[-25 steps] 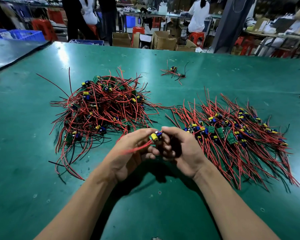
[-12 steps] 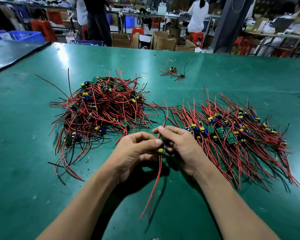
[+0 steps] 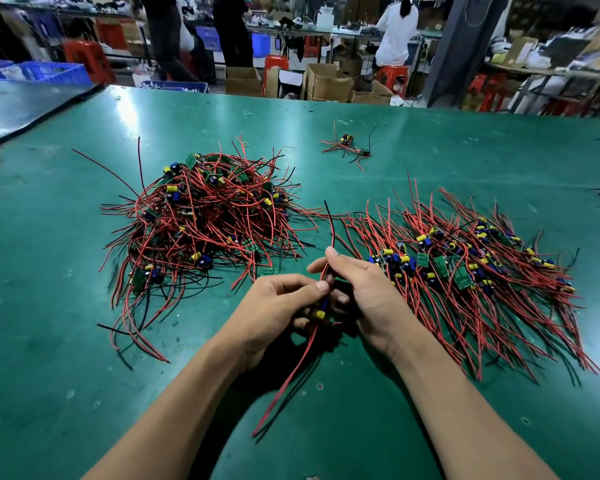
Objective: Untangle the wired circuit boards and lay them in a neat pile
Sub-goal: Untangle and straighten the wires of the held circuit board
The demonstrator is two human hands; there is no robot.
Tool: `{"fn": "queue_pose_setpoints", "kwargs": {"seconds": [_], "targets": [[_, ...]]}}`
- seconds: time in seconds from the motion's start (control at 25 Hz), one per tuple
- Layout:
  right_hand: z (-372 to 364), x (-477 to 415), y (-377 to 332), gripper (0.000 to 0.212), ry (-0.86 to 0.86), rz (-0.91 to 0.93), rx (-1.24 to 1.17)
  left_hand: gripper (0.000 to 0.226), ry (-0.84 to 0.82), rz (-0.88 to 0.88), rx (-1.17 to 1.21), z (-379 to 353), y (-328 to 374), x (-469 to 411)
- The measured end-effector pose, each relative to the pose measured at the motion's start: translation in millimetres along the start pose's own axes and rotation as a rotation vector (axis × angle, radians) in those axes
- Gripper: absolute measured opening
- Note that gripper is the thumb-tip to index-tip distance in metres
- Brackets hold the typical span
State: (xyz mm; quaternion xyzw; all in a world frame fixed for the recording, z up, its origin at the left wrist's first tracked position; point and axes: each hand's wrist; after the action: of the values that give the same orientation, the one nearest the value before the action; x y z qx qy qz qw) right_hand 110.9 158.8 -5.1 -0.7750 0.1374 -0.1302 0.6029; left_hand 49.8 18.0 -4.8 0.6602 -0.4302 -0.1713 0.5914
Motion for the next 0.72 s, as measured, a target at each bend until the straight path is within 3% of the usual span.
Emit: {"fn": "queue_pose_setpoints", "kwargs": {"seconds": [0.16, 0.36, 0.64, 0.72], "targets": [[-6.1, 5.0, 5.7, 0.04, -0.108, -0.014, 0.074, 0.008, 0.09, -0.024, 0.073, 0.9, -2.3, -4.0], [-5.7, 6.5, 5.6, 0.029, -0.159, 0.014, 0.14, 0.011, 0.145, 0.012, 0.01, 2.9, -3.8, -4.1], [-6.9, 3.2, 7.9, 0.029, -0.014, 0.166, 0.361, 0.016, 0.183, 0.011, 0.023, 1.2, -0.6, -3.2], [-8.7, 2.6, 7.8, 0.031, -0.004, 0.168, 0.304, 0.021, 0.189, -0.01, 0.037, 1.0, 1.0, -3.9]]}}
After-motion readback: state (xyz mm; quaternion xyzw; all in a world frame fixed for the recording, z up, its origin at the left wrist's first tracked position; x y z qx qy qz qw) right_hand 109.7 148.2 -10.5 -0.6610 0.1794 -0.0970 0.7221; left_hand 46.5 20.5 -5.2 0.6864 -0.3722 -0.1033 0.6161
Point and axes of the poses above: each hand's wrist, its own x-axis away from the middle knuckle, its own z-axis out of the back of the hand, y = z × x, and after that the axes turned 8 degrees about z, right-handed
